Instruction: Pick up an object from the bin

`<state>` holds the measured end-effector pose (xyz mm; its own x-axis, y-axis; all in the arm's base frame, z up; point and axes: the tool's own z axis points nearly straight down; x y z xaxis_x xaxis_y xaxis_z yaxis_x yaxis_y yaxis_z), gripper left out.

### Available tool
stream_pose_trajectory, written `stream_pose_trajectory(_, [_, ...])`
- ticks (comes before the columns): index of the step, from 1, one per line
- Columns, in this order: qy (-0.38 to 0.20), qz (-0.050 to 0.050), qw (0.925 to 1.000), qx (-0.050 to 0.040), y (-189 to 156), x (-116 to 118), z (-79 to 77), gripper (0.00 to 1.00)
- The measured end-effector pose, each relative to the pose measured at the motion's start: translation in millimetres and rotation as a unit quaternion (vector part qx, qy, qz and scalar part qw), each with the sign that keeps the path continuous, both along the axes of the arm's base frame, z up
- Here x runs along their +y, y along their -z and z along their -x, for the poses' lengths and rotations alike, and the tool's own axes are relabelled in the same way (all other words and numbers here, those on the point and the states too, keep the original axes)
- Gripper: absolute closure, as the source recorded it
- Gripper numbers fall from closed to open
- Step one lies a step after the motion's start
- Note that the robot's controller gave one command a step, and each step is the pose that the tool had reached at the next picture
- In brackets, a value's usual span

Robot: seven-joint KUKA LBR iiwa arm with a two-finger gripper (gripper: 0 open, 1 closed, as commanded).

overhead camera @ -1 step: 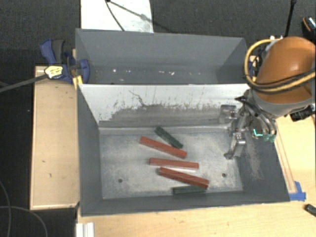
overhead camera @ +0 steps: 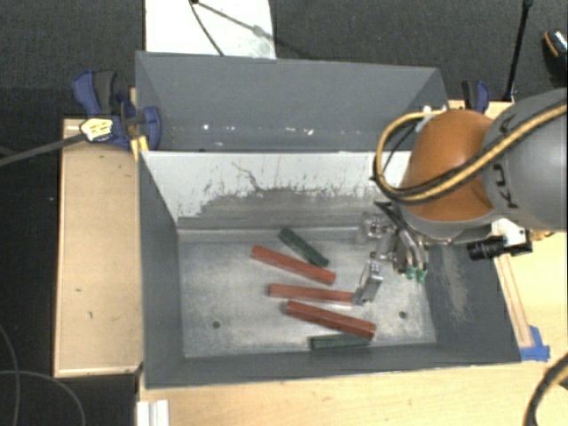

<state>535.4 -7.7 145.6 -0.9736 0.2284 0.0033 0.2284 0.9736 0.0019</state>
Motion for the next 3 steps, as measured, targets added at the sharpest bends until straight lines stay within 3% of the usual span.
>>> stream_pose_trajectory(1, [0.045, 0.000, 0.9990, -0.0020, 78.0, 70.5, -53.2, 0.00])
stream_pose_trajectory(2, [0.045, 0.001, 0.9990, -0.0031, 74.2, 66.4, -53.3, 1.00])
stream_pose_trajectory(3, [0.035, 0.000, 0.9994, -0.0064, -68.4, 80.9, -49.9, 1.00])
